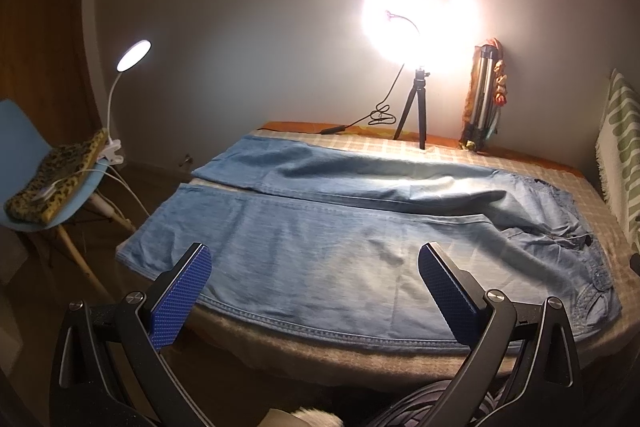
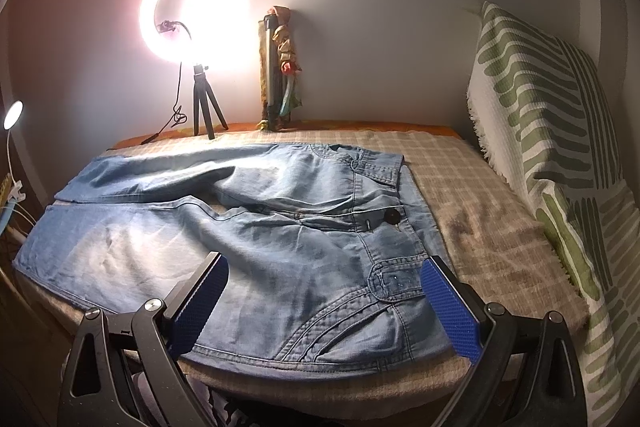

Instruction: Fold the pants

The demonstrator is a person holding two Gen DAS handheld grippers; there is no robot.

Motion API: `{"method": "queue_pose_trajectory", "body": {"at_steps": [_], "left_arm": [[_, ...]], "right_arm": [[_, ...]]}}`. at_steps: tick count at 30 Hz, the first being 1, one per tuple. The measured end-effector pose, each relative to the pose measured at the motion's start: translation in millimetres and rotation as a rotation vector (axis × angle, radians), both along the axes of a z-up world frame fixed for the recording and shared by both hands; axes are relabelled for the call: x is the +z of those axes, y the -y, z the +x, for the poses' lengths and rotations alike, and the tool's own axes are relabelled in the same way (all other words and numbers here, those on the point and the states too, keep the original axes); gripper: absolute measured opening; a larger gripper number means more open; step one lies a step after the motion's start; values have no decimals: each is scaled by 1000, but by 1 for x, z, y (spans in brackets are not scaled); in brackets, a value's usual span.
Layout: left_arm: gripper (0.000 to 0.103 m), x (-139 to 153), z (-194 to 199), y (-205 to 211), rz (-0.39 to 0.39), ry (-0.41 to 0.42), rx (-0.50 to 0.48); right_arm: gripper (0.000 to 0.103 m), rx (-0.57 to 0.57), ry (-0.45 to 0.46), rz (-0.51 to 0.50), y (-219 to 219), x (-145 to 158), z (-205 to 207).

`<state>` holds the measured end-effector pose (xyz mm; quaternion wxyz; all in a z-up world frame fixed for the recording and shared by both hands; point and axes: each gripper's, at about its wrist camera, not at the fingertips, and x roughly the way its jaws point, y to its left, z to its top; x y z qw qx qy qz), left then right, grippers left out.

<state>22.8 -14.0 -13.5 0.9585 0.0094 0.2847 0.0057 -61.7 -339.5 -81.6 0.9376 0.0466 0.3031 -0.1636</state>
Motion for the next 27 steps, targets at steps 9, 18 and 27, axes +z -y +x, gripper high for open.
{"method": "queue_pose_trajectory", "body": {"at_steps": [9, 18, 27], "left_arm": [[103, -14, 30, -23, 7, -44, -33], [91, -24, 97, -69, -8, -88, -39], [80, -20, 181, -88, -44, -124, -59]], "right_arm": [[97, 67, 8, 4, 13, 13, 32], [93, 167, 1, -54, 31, 42, 99], [83, 300, -51, -32, 39, 57, 204]]}}
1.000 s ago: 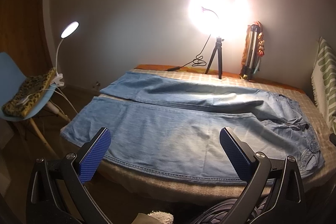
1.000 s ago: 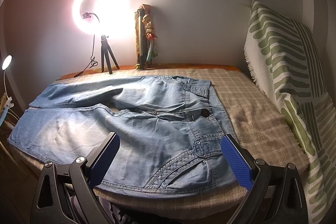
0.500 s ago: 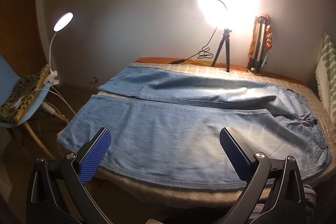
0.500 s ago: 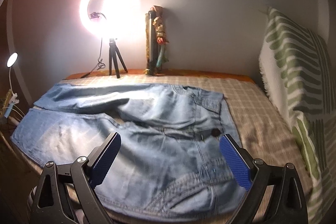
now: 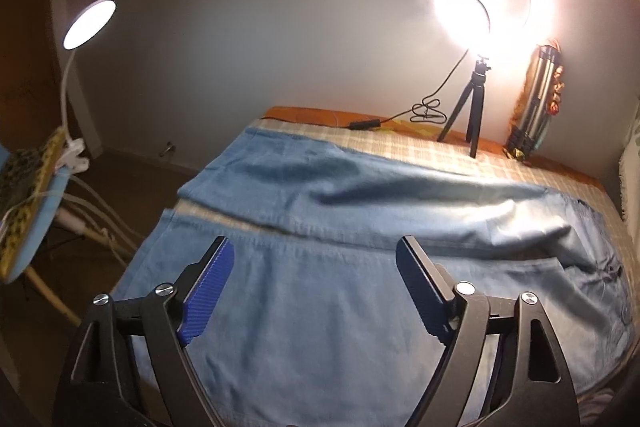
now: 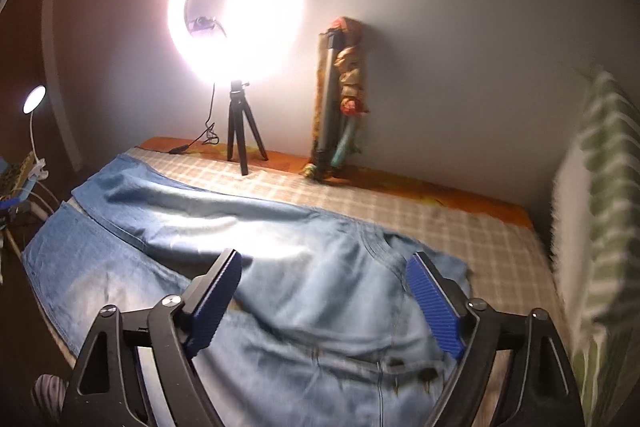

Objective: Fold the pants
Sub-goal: 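Reach both tools toward the jeans waistband and lower onto the fabric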

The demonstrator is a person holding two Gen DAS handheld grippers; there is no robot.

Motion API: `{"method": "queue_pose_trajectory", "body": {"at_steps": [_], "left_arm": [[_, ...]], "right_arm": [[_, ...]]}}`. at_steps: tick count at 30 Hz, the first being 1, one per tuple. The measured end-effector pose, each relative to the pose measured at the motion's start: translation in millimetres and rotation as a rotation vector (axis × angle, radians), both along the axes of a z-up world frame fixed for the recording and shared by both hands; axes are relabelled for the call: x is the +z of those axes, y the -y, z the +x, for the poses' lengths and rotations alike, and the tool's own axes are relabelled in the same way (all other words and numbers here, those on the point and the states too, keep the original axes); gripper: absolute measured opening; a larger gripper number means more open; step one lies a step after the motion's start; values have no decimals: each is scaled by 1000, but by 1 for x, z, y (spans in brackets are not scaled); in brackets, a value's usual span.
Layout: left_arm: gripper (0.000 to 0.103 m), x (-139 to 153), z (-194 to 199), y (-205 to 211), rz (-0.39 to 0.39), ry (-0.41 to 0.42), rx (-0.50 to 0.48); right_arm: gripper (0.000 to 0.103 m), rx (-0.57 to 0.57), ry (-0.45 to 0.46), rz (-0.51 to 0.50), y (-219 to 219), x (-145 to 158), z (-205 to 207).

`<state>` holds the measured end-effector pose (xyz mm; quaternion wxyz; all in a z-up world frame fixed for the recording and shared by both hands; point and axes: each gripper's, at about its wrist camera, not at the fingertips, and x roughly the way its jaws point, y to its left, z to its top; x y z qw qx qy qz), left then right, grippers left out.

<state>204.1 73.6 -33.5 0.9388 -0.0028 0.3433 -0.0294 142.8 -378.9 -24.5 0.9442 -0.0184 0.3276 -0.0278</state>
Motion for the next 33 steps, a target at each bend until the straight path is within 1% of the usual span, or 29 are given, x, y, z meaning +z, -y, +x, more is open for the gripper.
{"method": "queue_pose_trajectory", "body": {"at_steps": [2, 5, 8, 11, 13, 15, 17, 20, 24, 30, 33], "left_arm": [[76, 2, 20, 1, 6, -5, -6], [76, 3, 54, 0, 0, -22, -19], [75, -3, 98, -2, -19, -64, -17], [75, -9, 133, -3, -5, -88, -1], [75, -16, 160, -2, 3, -104, 11], [75, -26, 185, 1, -16, -136, 10], [75, -36, 203, 5, -30, -153, 9], [75, -59, 233, 13, -48, -190, 14], [75, -88, 259, 16, -85, -241, 32], [75, -118, 281, 24, -65, -283, 29], [75, -128, 288, 26, -62, -295, 35]], "right_arm": [[78, 22, -32, 9, 2, -4, 31], [74, 62, -75, -3, 1, -14, 72], [74, 104, -111, -17, -3, -28, 109], [71, 140, -159, -6, -7, -49, 147], [71, 175, -199, -13, -13, -67, 173], [71, 208, -226, -43, -23, -85, 197], [71, 240, -253, -38, -31, -99, 216], [71, 292, -289, -20, -45, -122, 247], [71, 354, -331, -33, -65, -145, 278], [71, 436, -372, -13, -85, -167, 311], [80, 474, -414, -6, -88, -178, 319]]}}
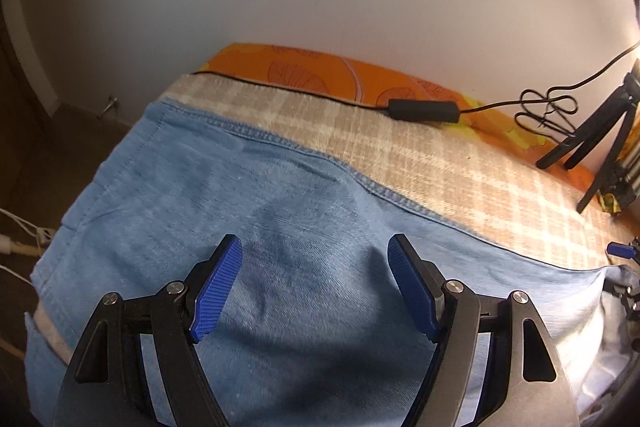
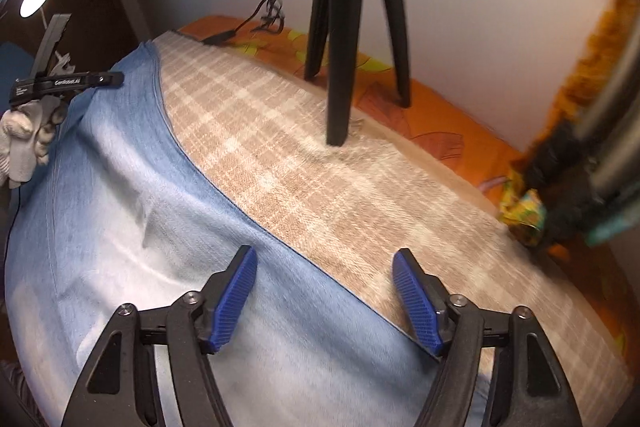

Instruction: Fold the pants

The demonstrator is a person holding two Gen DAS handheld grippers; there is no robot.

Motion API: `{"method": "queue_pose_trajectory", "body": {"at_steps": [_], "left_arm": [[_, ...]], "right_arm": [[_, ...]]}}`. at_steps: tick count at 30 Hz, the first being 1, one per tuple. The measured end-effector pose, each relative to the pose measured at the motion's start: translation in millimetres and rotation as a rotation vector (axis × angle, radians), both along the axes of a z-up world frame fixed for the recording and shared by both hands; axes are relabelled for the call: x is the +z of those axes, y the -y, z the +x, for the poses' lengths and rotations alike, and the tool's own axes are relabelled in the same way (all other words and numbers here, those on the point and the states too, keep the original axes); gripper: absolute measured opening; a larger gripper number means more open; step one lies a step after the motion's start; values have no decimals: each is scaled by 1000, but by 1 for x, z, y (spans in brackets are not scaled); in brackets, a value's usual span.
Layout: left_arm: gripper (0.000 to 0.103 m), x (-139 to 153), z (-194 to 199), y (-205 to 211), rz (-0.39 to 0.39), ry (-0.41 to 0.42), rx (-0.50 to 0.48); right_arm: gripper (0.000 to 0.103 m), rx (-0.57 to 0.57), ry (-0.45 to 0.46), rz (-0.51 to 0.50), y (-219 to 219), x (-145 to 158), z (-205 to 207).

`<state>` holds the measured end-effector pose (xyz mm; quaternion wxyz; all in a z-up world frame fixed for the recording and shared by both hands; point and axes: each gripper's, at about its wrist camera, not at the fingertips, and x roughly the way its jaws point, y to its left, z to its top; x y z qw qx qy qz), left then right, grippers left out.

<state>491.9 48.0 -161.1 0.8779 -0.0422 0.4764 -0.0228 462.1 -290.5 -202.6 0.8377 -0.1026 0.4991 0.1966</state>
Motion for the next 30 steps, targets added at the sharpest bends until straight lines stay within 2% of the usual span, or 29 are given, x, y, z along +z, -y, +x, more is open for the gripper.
{"method": "queue_pose_trajectory", "body": {"at_steps": [1, 4, 6, 7, 9, 10, 11, 13, 19, 23, 28, 30], "left_arm": [[75, -2, 2, 1, 0, -3, 1], [75, -7, 4, 4, 3, -11, -1], [75, -9, 6, 4, -2, -17, -3], [75, -9, 7, 3, -7, -19, 0], [75, -5, 9, -2, -33, -17, 19], [76, -3, 10, -4, -52, -20, 27], [76, -2, 12, -6, -69, -26, 36], [76, 3, 18, -7, -108, -44, 47], [78, 18, 40, 4, -109, -48, 45], [78, 11, 57, 11, -149, -98, 77], [78, -12, 73, 28, -68, -189, 125], [78, -15, 72, 36, -2, -157, 135]], "right_arm": [[83, 4, -8, -2, -1, -3, 1], [85, 39, -23, -5, -5, -10, -1], [81, 63, -26, 5, -8, -11, -6], [73, 71, -17, -8, -12, -13, -9], [45, 78, -7, -7, -17, -11, -16], [21, 67, -30, 22, -19, -8, -18], [13, 53, -36, 30, -19, -7, -21], [7, 51, -21, 18, -21, -2, -33], [3, 44, 103, 19, -33, 22, -83], [3, 79, 132, -8, -40, 27, -113], [3, 104, 134, -43, -41, 23, -129], [3, 115, 145, -59, -44, 22, -133]]}}
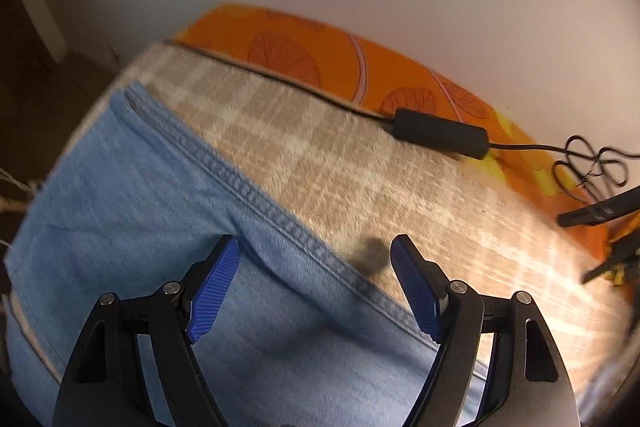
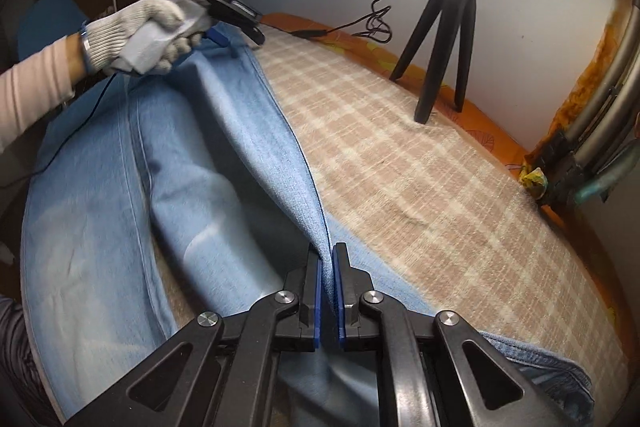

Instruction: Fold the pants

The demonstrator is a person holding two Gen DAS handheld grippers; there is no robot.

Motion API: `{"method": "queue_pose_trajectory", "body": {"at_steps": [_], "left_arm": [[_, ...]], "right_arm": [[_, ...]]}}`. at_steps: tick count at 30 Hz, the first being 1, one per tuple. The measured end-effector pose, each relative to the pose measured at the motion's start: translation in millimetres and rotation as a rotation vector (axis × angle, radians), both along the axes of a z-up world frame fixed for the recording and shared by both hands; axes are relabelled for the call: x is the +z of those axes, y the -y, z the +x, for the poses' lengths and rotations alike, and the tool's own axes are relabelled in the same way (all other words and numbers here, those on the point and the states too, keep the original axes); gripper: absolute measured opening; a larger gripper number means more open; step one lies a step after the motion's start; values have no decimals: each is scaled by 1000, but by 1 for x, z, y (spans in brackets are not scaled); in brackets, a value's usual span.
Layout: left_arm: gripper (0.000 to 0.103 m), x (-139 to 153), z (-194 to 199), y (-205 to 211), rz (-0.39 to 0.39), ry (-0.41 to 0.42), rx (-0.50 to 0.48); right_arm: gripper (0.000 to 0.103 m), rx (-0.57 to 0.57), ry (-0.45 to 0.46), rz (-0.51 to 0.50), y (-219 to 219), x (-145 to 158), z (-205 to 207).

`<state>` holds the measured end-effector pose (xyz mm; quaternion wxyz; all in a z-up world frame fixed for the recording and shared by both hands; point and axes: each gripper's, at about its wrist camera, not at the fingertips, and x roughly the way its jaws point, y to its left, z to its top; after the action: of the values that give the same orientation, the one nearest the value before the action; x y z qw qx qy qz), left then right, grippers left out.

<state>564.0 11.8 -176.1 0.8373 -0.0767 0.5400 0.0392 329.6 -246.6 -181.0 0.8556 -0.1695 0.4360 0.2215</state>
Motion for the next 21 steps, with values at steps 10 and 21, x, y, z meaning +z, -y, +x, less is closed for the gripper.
{"method": "queue_pose_trajectory", "body": {"at_steps": [10, 21], "left_arm": [[7, 3, -20, -6, 49, 157, 45], [4, 58, -57, -37, -65, 298, 33]], "right_arm": [[3, -49, 50, -22, 0, 5, 4], [3, -58, 137, -66, -10, 41, -5]]}}
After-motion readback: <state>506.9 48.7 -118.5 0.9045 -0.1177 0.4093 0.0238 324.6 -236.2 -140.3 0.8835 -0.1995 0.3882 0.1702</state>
